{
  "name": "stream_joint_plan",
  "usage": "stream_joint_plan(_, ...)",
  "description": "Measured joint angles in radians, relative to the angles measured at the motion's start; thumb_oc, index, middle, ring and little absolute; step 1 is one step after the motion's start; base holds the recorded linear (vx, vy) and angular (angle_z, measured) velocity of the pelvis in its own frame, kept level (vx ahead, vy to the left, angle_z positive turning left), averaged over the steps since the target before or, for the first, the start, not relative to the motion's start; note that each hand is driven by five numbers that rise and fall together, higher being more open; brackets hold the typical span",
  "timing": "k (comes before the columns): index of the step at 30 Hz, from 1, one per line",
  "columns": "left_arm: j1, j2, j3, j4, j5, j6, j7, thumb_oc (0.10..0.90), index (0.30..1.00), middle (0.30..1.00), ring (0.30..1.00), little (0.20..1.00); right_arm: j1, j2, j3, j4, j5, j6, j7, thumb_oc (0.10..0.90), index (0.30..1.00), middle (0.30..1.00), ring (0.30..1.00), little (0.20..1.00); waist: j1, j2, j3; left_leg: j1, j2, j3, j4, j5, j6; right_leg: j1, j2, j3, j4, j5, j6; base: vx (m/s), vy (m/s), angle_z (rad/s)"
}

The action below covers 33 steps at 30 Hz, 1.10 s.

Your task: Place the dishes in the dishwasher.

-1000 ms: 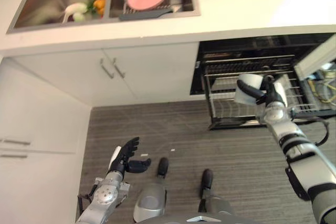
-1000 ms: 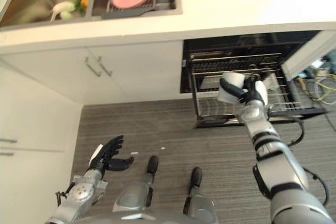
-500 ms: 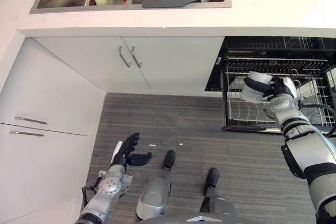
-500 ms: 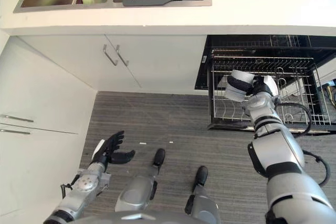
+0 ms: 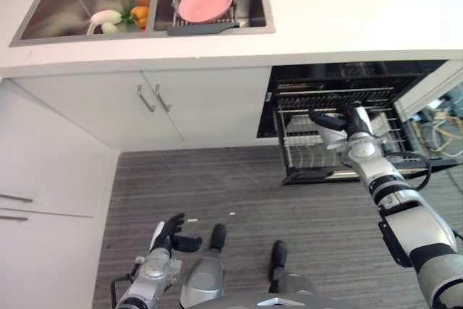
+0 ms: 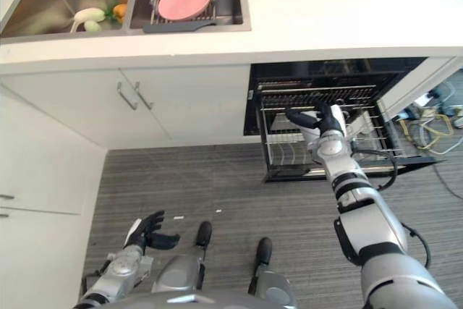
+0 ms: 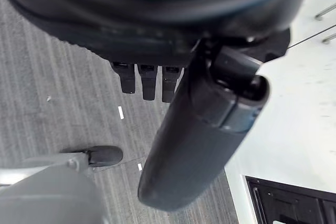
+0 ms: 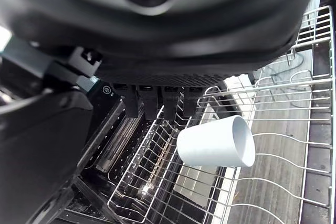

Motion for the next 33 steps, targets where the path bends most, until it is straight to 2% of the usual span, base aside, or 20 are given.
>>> stream_joint_plan(3, 0.004, -0.03, 0.081, 0.09, -0.022, 0.003, 0.005, 0.8, 0.9, 0.9, 0.9, 0.9, 0.125, 0.007, -0.008, -0.199, 0.029, -0.013, -0.001, 0.8, 0.9, 0.9, 0.9, 0.9, -0.017, -0.019, -0.021, 0.024, 0.007, 0.014, -0.002, -0.013, -0.007, 0.018, 0.007, 0.014, 0.0, -0.001, -0.002, 0.03, -0.028, -0.17)
stream_joint_plan(7, 0.023, -0.043, 0.137, 0.162, -0.02, 0.015, 0.03, 0.8, 0.9, 0.9, 0.9, 0.9, 0.406, 0.041, -0.084, -0.56, 0.032, -0.079, -0.004, 0.8, 0.9, 0.9, 0.9, 0.9, -0.04, -0.008, -0.057, 0.045, 0.008, 0.024, -0.006, -0.029, 0.006, 0.041, 0.007, 0.02, 0.0, -0.009, -0.01, 0.02, -0.016, -0.04)
stream_joint_plan(8, 0.028, -0.044, 0.136, 0.165, -0.02, 0.015, 0.032, 0.8, 0.9, 0.9, 0.9, 0.9, 0.434, 0.04, -0.089, -0.583, 0.033, -0.086, -0.009, 0.8, 0.9, 0.9, 0.9, 0.9, -0.046, 0.0, -0.064, 0.045, 0.008, 0.025, -0.006, -0.029, 0.006, 0.041, 0.006, 0.021, 0.0, -0.01, -0.008, -0.02, -0.027, 0.1)
stream_joint_plan(10, 0.022, -0.08, 0.211, 0.187, 0.0, 0.007, 0.052, 0.8, 0.9, 0.9, 0.9, 0.9, 0.698, 0.083, -0.245, -0.883, 0.115, -0.112, -0.006, 0.8, 0.9, 0.9, 0.9, 0.9, -0.03, 0.031, -0.082, 0.034, 0.009, 0.026, -0.006, -0.029, 0.008, 0.053, 0.002, -0.015, 0.0, -0.019, -0.013, -0.06, -0.02, 0.38)
stream_joint_plan(11, 0.043, -0.086, 0.215, 0.207, 0.001, 0.01, 0.068, 0.8, 0.9, 0.9, 0.9, 0.9, 0.78, 0.104, -0.247, -0.997, 0.203, -0.167, 0.005, 0.8, 0.9, 0.9, 0.9, 0.9, -0.051, 0.048, -0.091, 0.033, 0.008, 0.03, -0.006, -0.027, 0.01, 0.052, 0.003, -0.017, 0.0, -0.021, -0.012, -0.07, 0.008, 0.33)
stream_joint_plan(14, 0.049, -0.106, 0.282, 0.25, -0.005, 0.013, 0.065, 0.8, 0.9, 0.9, 0.9, 0.9, 0.87, 0.086, -0.246, -1.157, 0.231, -0.186, 0.025, 0.8, 0.9, 0.9, 0.9, 0.9, -0.085, 0.074, -0.095, 0.014, 0.005, 0.019, 0.01, -0.016, -0.004, 0.052, 0.003, -0.043, 0.002, -0.028, -0.009, -0.09, 0.021, 0.3)
stream_joint_plan(15, 0.06, -0.115, 0.286, 0.22, -0.033, 0.018, 0.065, 0.8, 0.9, 0.9, 0.9, 0.9, 0.874, 0.069, -0.249, -1.208, 0.228, -0.22, 0.038, 0.8, 0.9, 0.9, 0.9, 0.9, -0.101, 0.08, -0.083, -0.042, -0.011, 0.015, 0.091, -0.014, -0.018, 0.033, -0.011, -0.048, 0.012, -0.036, -0.013, 0.0, 0.15, 0.66)
stream_joint_plan(17, -0.004, -0.115, 0.233, 0.172, -0.063, -0.003, 0.056, 0.8, 0.9, 0.9, 0.9, 0.9, 0.789, 0.063, -0.298, -1.212, 0.226, -0.269, 0.032, 0.8, 0.9, 0.9, 0.9, 0.9, -0.101, 0.045, 0.002, -0.205, -0.071, 0.068, 0.267, 0.07, -0.185, 0.011, -0.095, -0.058, 0.027, -0.039, -0.021, 0.1, 0.221, 0.8)
stream_joint_plan(18, -0.004, -0.115, 0.233, 0.172, -0.063, -0.003, 0.056, 0.8, 0.9, 0.9, 0.9, 0.9, 0.789, 0.063, -0.298, -1.212, 0.226, -0.269, 0.032, 0.8, 0.9, 0.9, 0.9, 0.9, -0.101, 0.045, 0.002, -0.205, -0.071, 0.068, 0.267, 0.07, -0.185, 0.011, -0.095, -0.058, 0.027, -0.039, -0.021, 0.14, 0.139, 0.37)
stream_joint_plan(19, -0.032, -0.118, 0.24, 0.18, -0.07, -0.01, 0.063, 0.8, 0.9, 0.9, 0.9, 0.9, 0.731, 0.066, -0.309, -1.188, 0.225, -0.27, 0.023, 0.8, 0.9, 0.9, 0.9, 0.9, -0.093, 0.055, 0.016, -0.246, -0.035, 0.09, 0.283, 0.019, -0.163, 0.005, -0.101, -0.065, 0.018, -0.041, -0.022, 0.11, 0.132, -0.09)
stream_joint_plan(20, -0.058, -0.121, 0.247, 0.233, -0.071, -0.023, 0.065, 0.8, 0.9, 0.9, 0.9, 0.9, 0.663, 0.075, -0.298, -1.151, 0.226, -0.27, 0.019, 0.8, 0.9, 0.9, 0.9, 0.9, -0.068, 0.055, 0.016, -0.257, 0.04, 0.099, 0.221, -0.015, -0.127, -0.023, -0.103, -0.061, 0.011, -0.041, -0.022, 0.22, 0.239, -0.3)
stream_joint_plan(22, -0.086, -0.105, 0.281, 0.295, -0.091, -0.009, 0.089, 0.8, 0.9, 0.9, 0.9, 0.9, 0.621, 0.044, -0.277, -1.139, 0.226, -0.269, 0.023, 0.8, 0.9, 0.9, 0.9, 0.9, -0.074, 0.055, 0.018, -0.245, 0.183, 0.174, 0.137, -0.033, -0.14, -0.008, -0.097, -0.065, -0.003, -0.032, -0.008, 0.23, 0.279, -0.11)
stream_joint_plan(23, -0.082, -0.084, 0.277, 0.306, -0.081, -0.007, 0.086, 0.8, 0.9, 0.9, 0.9, 0.9, 0.622, 0.017, -0.283, -1.144, 0.225, -0.269, 0.023, 0.8, 0.9, 0.9, 0.9, 0.9, -0.078, 0.043, 0.019, -0.19, 0.209, 0.2, 0.091, -0.036, -0.144, 0.005, -0.118, -0.062, -0.004, -0.028, 0.01, 0.27, 0.415, 0.15)
stream_joint_plan(25, -0.08, -0.094, 0.274, 0.328, -0.062, 0.0, 0.08, 0.8, 0.9, 0.9, 0.9, 0.9, 0.636, 0.003, -0.309, -1.185, 0.219, -0.269, 0.02, 0.8, 0.9, 0.9, 0.9, 0.9, -0.088, 0.031, 0.016, -0.113, 0.155, 0.217, 0.111, -0.041, -0.134, 0.009, -0.161, -0.043, 0.002, -0.038, 0.044, 0.22, 0.439, -0.05)
stream_joint_plan(26, -0.117, -0.102, 0.272, 0.387, -0.054, 0.019, 0.079, 0.8, 0.9, 0.9, 0.9, 0.9, 0.646, 0.0, -0.326, -1.205, 0.212, -0.266, 0.013, 0.8, 0.9, 0.9, 0.9, 0.9, -0.102, 0.031, 0.011, -0.082, 0.092, 0.243, 0.139, -0.067, -0.071, 0.014, -0.199, -0.037, 0.025, -0.02, 0.066, 0.13, 0.327, 0.05)
stream_joint_plan(27, -0.135, -0.079, 0.275, 0.412, -0.039, 0.028, 0.074, 0.8, 0.9, 0.9, 0.9, 0.9, 0.642, 0.043, -0.33, -1.203, 0.187, -0.266, 0.005, 0.8, 0.9, 0.9, 0.9, 0.9, -0.107, -0.018, 0.003, -0.05, 0.03, 0.247, 0.077, -0.036, -0.003, -0.019, -0.258, -0.026, 0.085, -0.023, 0.09, 0.17, 0.347, 0.14)
stream_joint_plan(29, -0.149, -0.046, 0.268, 0.392, -0.018, 0.03, 0.079, 0.8, 0.9, 0.9, 0.9, 0.9, 0.642, 0.097, -0.307, -1.206, 0.179, -0.265, -0.017, 0.8, 0.9, 0.9, 0.9, 0.9, -0.116, -0.052, -0.011, -0.037, -0.007, 0.282, 0.053, -0.017, 0.047, -0.105, -0.3, 0.009, 0.221, 0.01, 0.091, 0.18, 0.326, -0.02)
stream_joint_plan(30, -0.165, -0.037, 0.266, 0.364, -0.016, 0.03, 0.073, 0.8, 0.9, 0.9, 0.9, 0.9, 0.64, 0.101, -0.27, -1.206, 0.153, -0.254, -0.022, 0.8, 0.9, 0.9, 0.9, 0.9, -0.119, -0.05, -0.009, -0.013, -0.018, 0.282, 0.042, -0.025, 0.073, -0.207, -0.308, 0.067, 0.411, 0.085, 0.086, 0.21, 0.297, -0.05)
stream_joint_plan(31, -0.167, -0.032, 0.266, 0.345, -0.016, 0.03, 0.073, 0.8, 0.9, 0.9, 0.9, 0.9, 0.64, 0.103, -0.25, -1.205, 0.136, -0.253, -0.02, 0.8, 0.9, 0.9, 0.9, 0.9, -0.118, -0.046, -0.008, 0.005, -0.015, 0.287, 0.028, -0.024, 0.076, -0.26, -0.303, 0.093, 0.51, 0.072, 0.111, 0.26, 0.286, 0.01)
stream_joint_plan(33, -0.168, -0.016, 0.24, 0.305, -0.015, 0.018, 0.074, 0.8, 0.9, 0.9, 0.9, 0.9, 0.655, 0.099, -0.204, -1.21, 0.1, -0.253, -0.006, 0.8, 0.9, 0.9, 0.9, 0.9, -0.125, -0.031, -0.007, 0.046, -0.007, 0.277, 0.01, -0.043, 0.102, -0.329, -0.203, 0.157, 0.647, -0.023, 0.125, 0.33, 0.272, 0.06)
